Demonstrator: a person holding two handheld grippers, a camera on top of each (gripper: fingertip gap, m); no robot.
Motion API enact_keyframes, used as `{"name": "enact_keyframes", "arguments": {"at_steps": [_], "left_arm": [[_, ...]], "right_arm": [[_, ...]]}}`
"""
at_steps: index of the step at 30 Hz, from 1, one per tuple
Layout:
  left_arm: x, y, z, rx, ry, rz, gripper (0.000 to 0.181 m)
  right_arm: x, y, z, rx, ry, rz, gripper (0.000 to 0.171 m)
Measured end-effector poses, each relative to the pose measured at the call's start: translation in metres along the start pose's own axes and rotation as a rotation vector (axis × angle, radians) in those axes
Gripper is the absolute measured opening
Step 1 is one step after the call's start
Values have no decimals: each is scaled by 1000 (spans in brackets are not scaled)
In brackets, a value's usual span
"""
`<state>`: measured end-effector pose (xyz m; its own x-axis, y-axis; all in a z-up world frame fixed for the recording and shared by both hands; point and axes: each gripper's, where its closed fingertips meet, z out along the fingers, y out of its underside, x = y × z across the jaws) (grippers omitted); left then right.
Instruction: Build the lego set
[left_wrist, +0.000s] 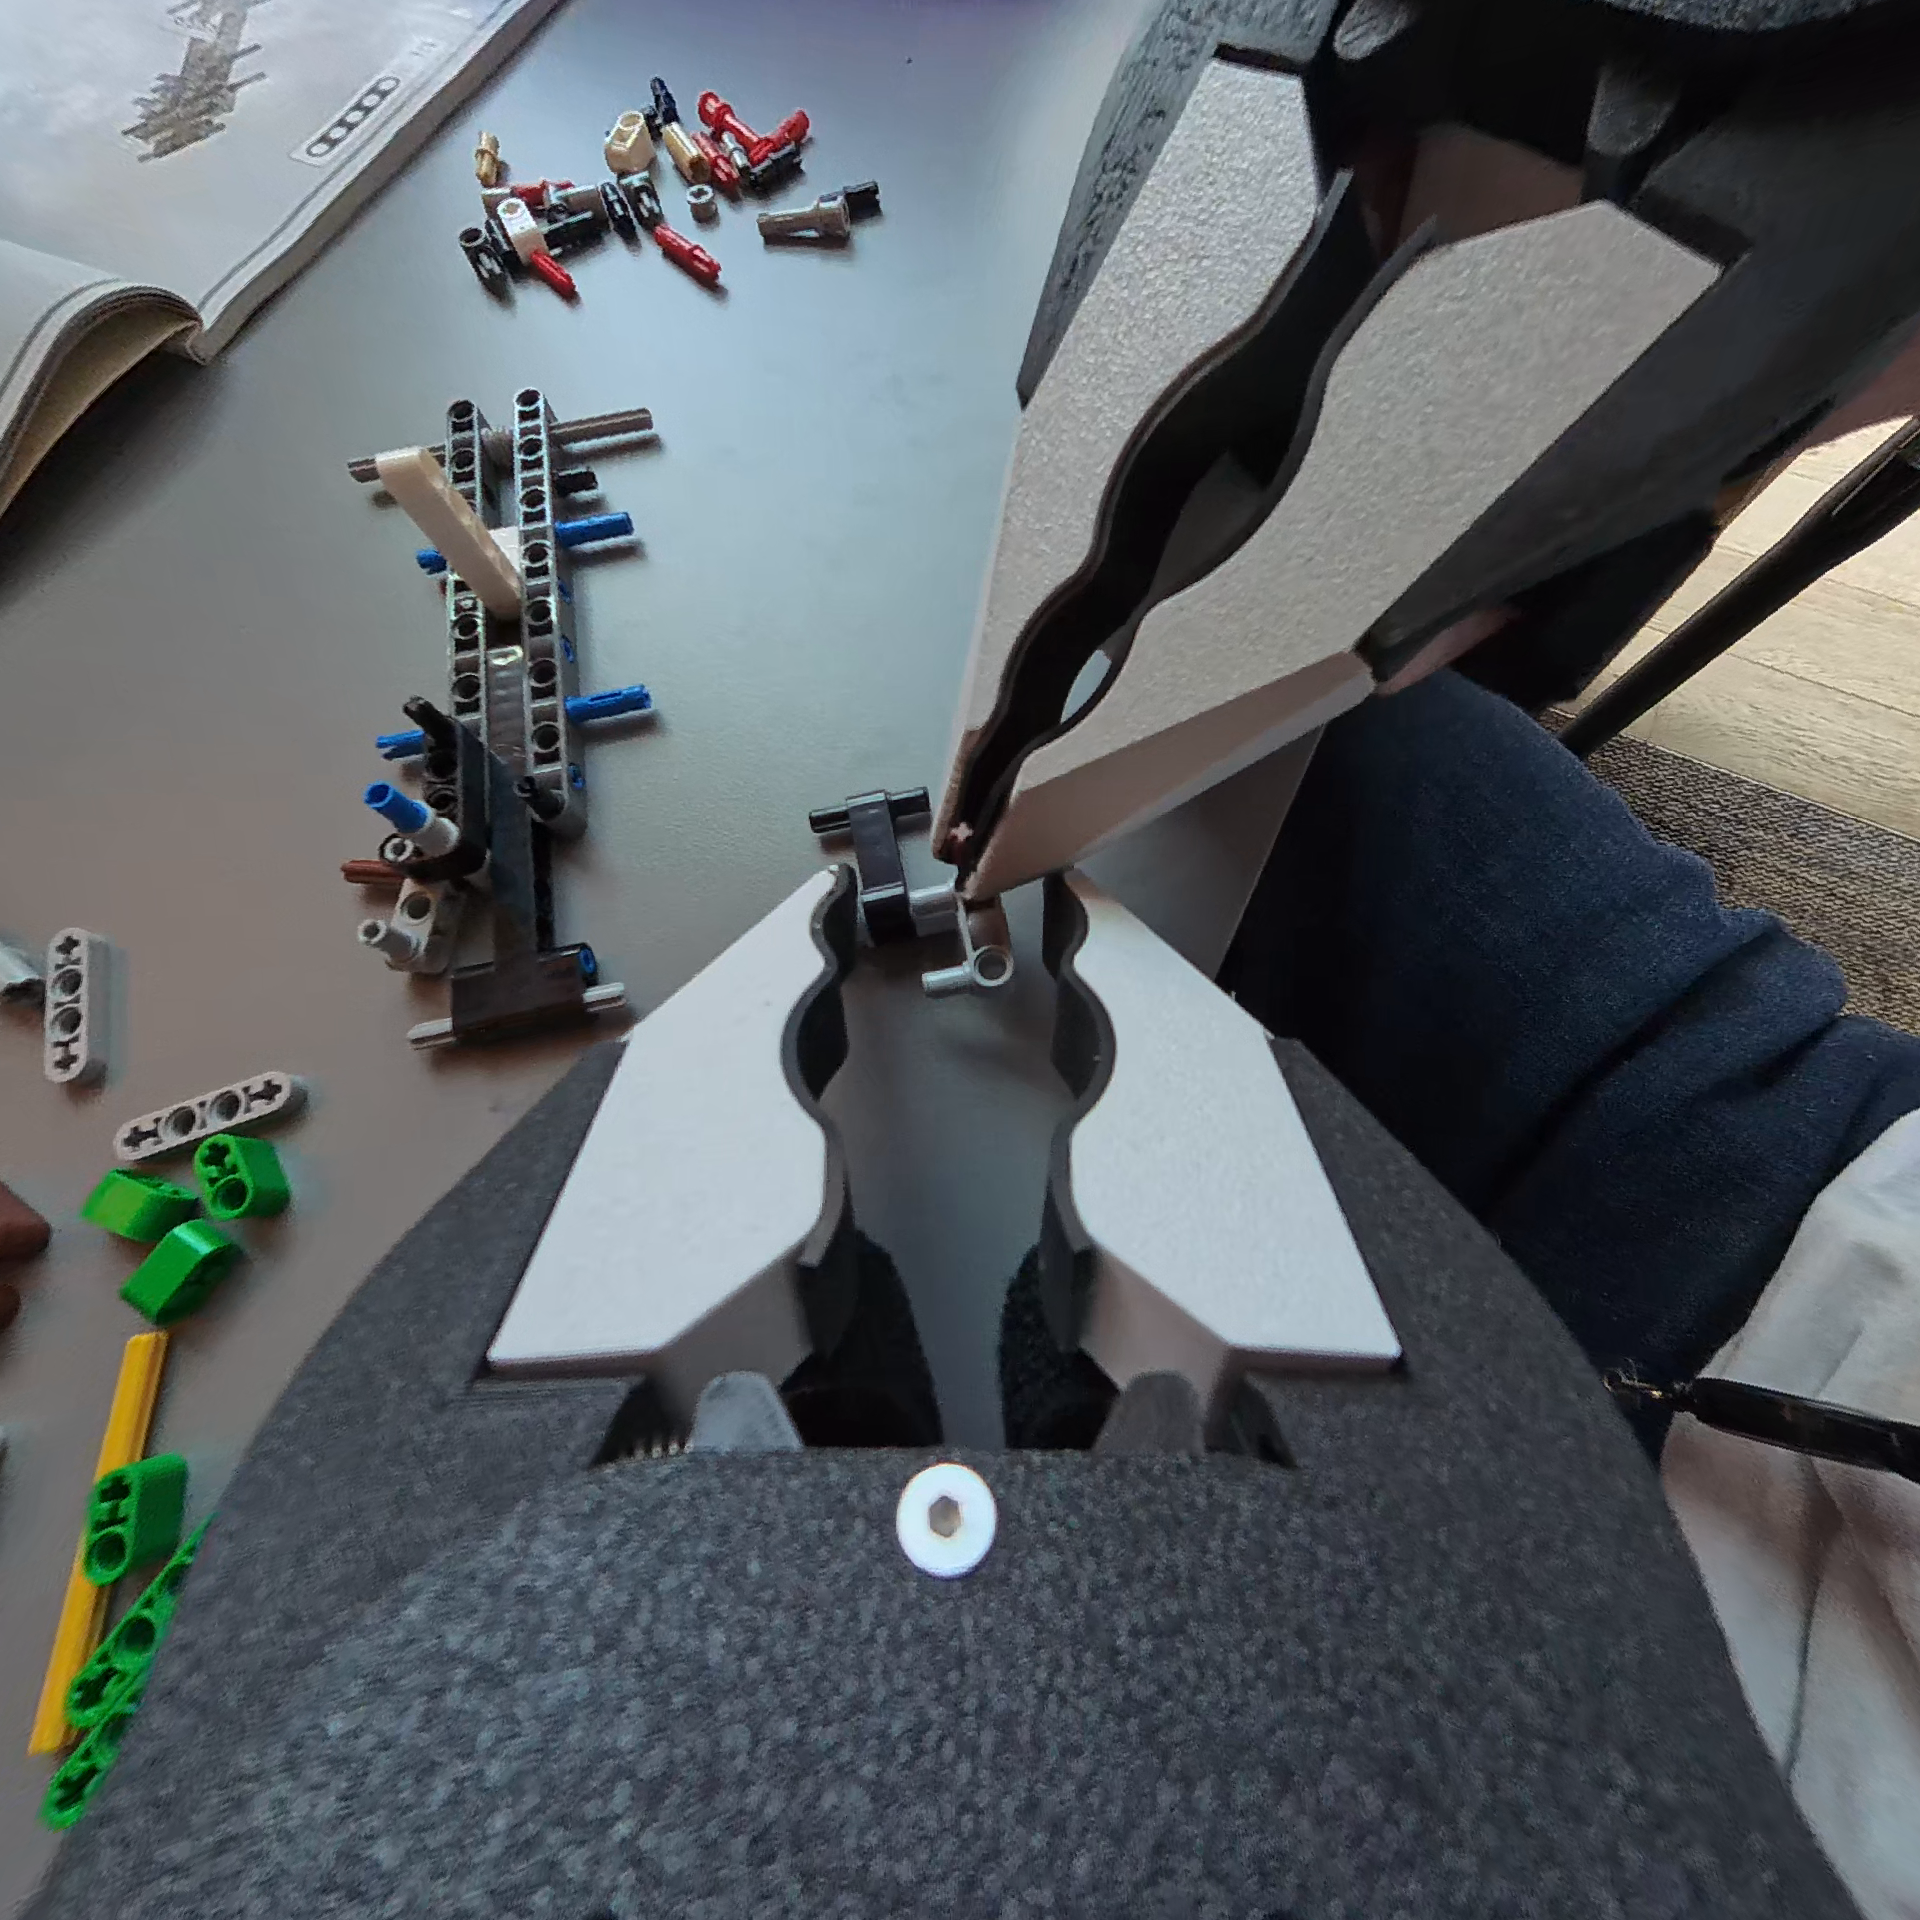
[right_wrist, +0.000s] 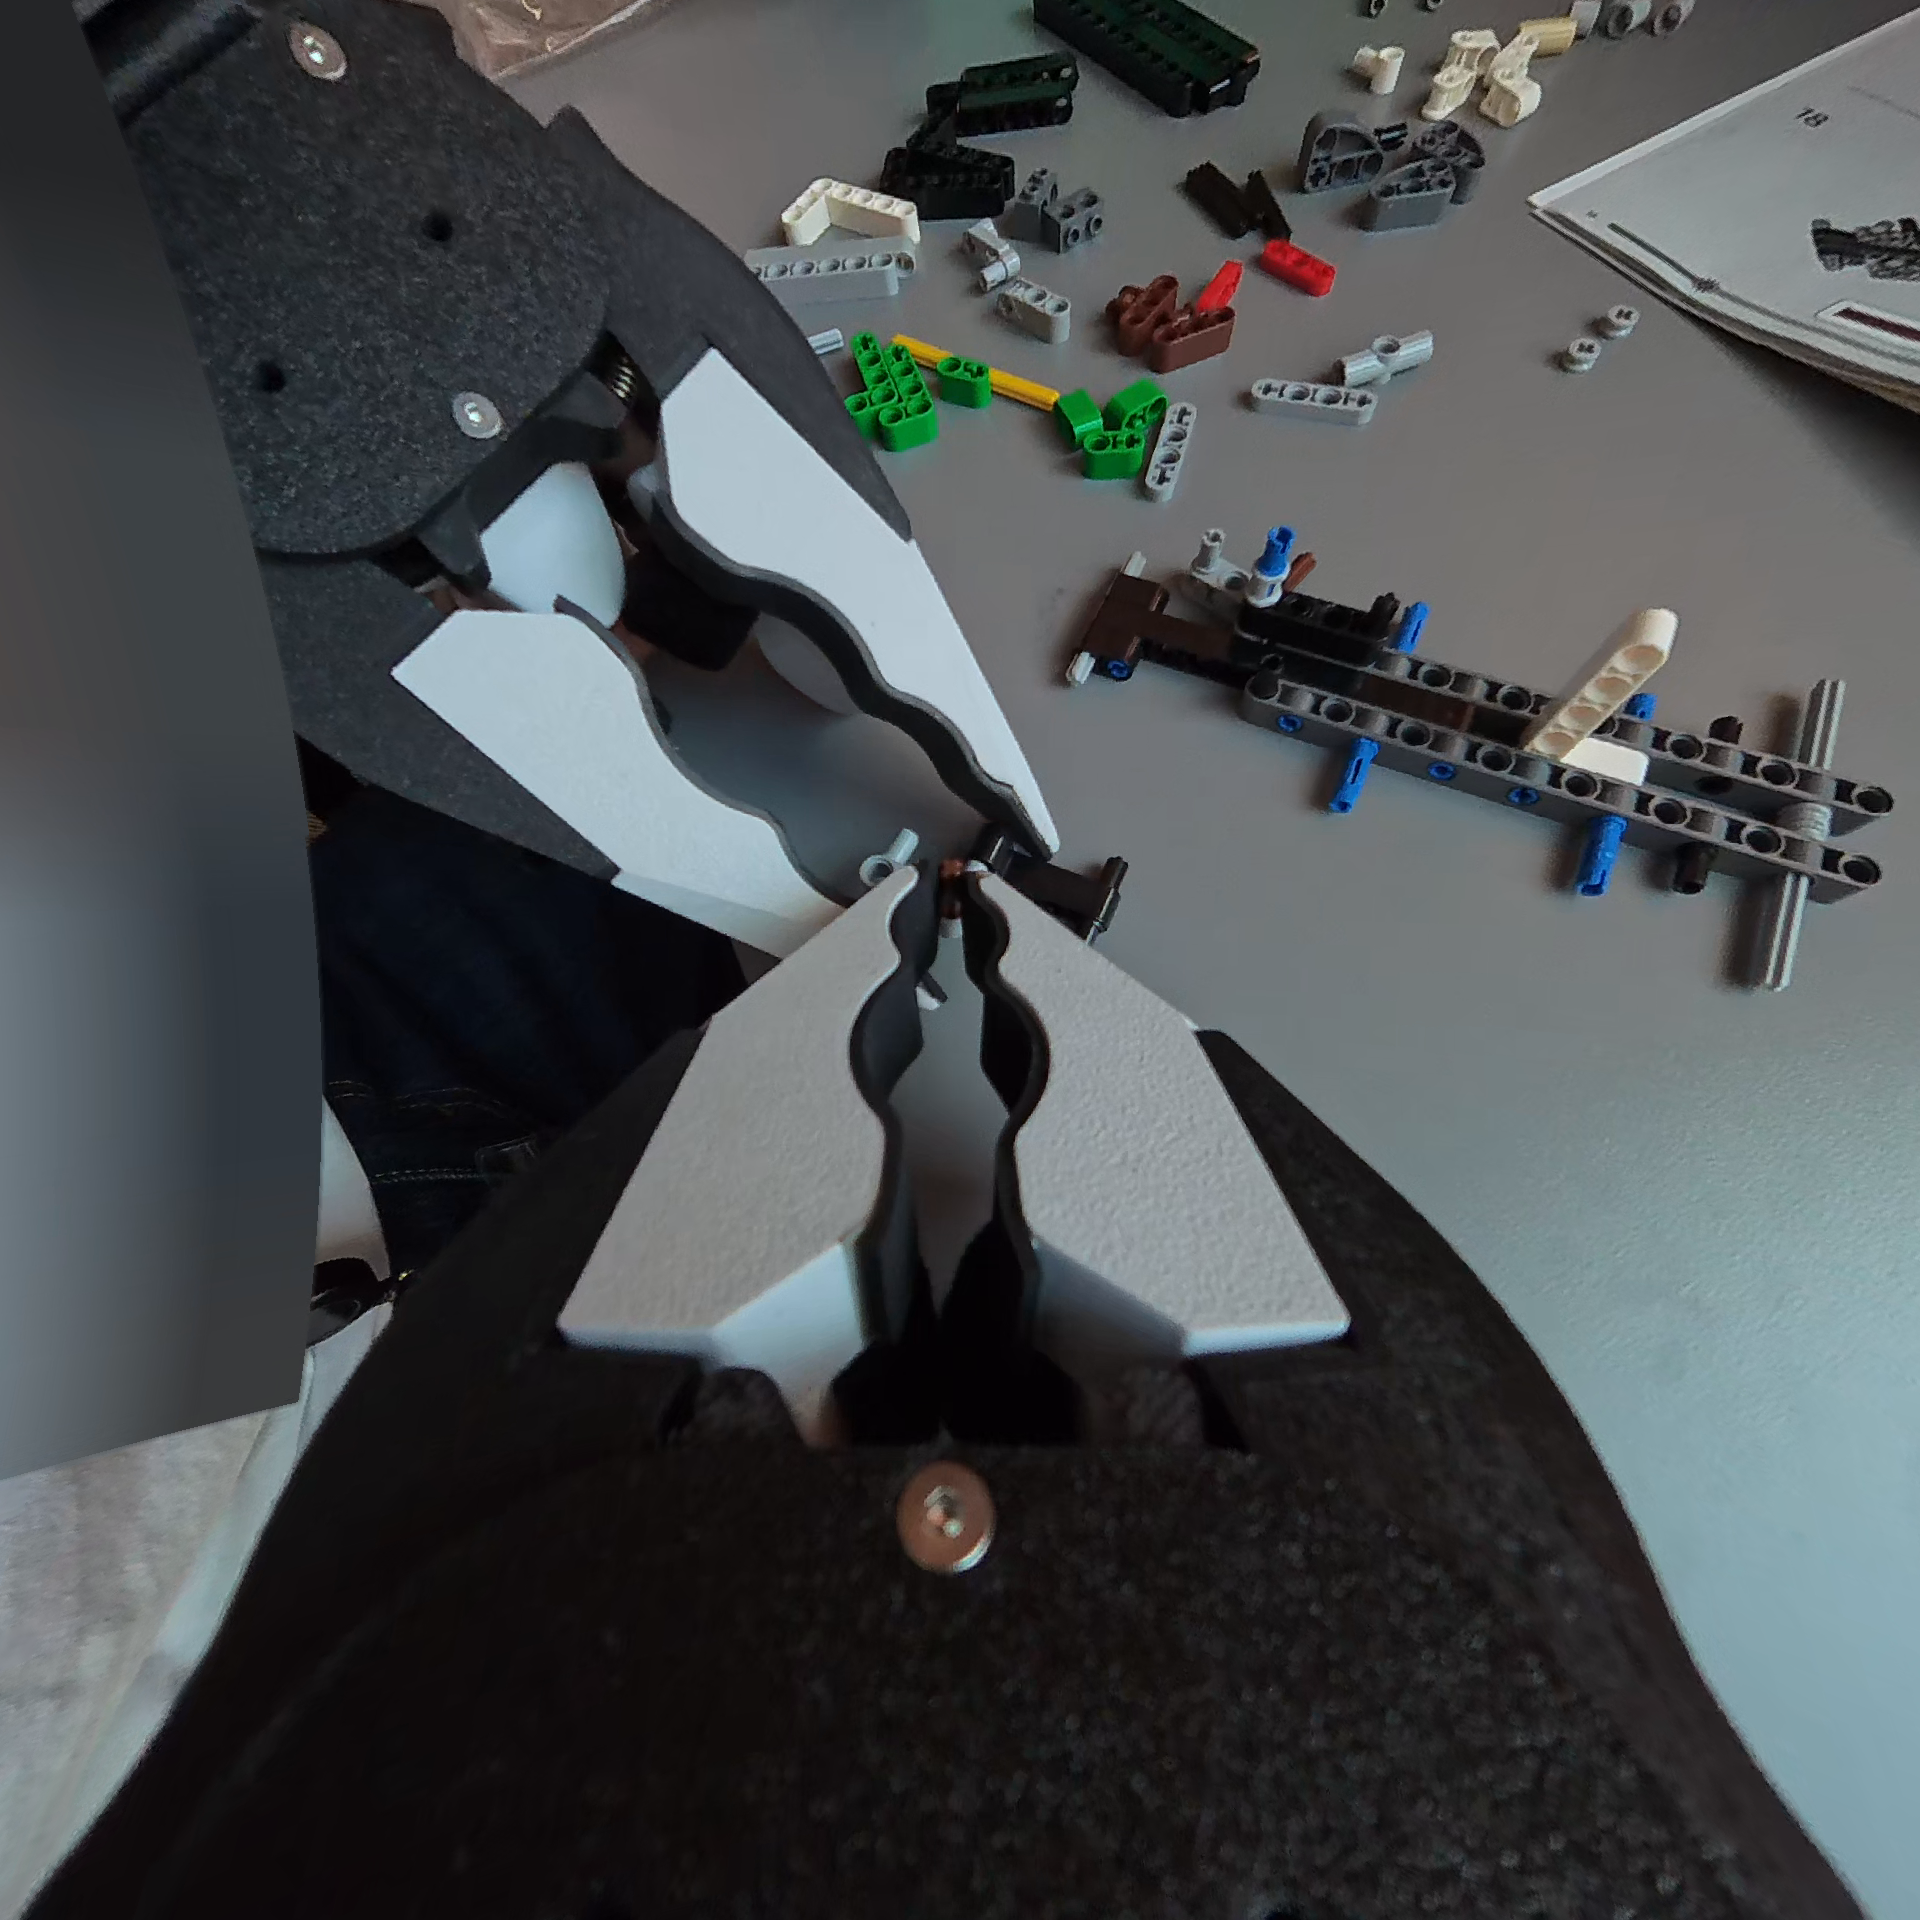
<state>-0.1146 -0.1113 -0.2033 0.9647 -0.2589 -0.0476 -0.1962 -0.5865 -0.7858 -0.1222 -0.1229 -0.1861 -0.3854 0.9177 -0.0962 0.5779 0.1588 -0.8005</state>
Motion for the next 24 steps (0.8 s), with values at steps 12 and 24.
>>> {"name": "enact_keyframes", "arguments": {"at_steps": [12,24], "left_arm": [[1,1,2,-15,17,-9,33],[-2,0,3,-19,6,-21,29]], "right_arm": [[2,0,0,-13,-2,-8,1],[3,-1,0,-2,7,8,1]]}}
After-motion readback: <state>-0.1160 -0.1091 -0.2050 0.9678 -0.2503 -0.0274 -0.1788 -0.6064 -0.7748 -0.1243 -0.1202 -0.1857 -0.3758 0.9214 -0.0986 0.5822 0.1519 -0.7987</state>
